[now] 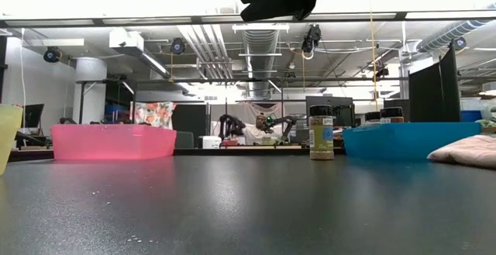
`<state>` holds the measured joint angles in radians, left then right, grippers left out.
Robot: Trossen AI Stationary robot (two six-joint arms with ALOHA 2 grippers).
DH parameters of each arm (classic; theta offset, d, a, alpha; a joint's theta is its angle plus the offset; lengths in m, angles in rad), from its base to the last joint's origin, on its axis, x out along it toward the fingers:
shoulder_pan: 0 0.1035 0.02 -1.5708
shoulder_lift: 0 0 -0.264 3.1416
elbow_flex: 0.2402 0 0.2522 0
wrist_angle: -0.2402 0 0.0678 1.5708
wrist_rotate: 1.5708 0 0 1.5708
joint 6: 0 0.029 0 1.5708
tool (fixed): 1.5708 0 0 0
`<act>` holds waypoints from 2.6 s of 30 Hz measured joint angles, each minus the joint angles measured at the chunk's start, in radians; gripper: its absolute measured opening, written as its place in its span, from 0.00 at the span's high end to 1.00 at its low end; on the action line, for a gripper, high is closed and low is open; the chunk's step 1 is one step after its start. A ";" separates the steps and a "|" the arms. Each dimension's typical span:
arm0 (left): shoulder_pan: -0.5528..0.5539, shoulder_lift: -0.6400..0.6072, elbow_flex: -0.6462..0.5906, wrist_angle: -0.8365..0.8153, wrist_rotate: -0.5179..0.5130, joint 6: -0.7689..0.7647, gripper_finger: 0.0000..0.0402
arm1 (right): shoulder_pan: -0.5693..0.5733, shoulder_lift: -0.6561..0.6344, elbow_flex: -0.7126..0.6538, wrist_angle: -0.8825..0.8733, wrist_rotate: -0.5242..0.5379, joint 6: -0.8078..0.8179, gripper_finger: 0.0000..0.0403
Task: Sort spices by type
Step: Put the green seasoning into the yellow bin, then put the brown seasoning into the pink bin
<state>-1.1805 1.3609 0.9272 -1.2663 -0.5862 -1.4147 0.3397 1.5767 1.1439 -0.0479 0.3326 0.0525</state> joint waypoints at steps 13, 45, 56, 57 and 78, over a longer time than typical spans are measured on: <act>0.001 0.002 0.010 0.019 0.172 -0.004 1.00 | 0.000 0.000 0.000 0.000 0.000 0.000 0.37; 0.027 0.014 0.006 0.035 0.098 0.046 1.00 | 0.000 0.000 0.000 -0.006 0.000 0.011 0.38; 0.027 0.014 0.038 -0.026 0.134 0.028 1.00 | 0.000 0.000 0.000 -0.008 0.000 0.021 0.41; 0.027 0.014 0.052 -0.045 0.137 0.025 1.00 | 0.000 0.000 0.000 -0.008 0.003 0.031 0.41; 0.054 0.013 0.322 -0.243 -0.296 0.228 1.00 | -0.031 0.000 0.016 -0.160 0.168 0.239 0.51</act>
<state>-1.1268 1.3735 1.2495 -1.5093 -0.8818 -1.1871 0.3084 1.5764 1.1600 -0.2075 0.5008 0.2913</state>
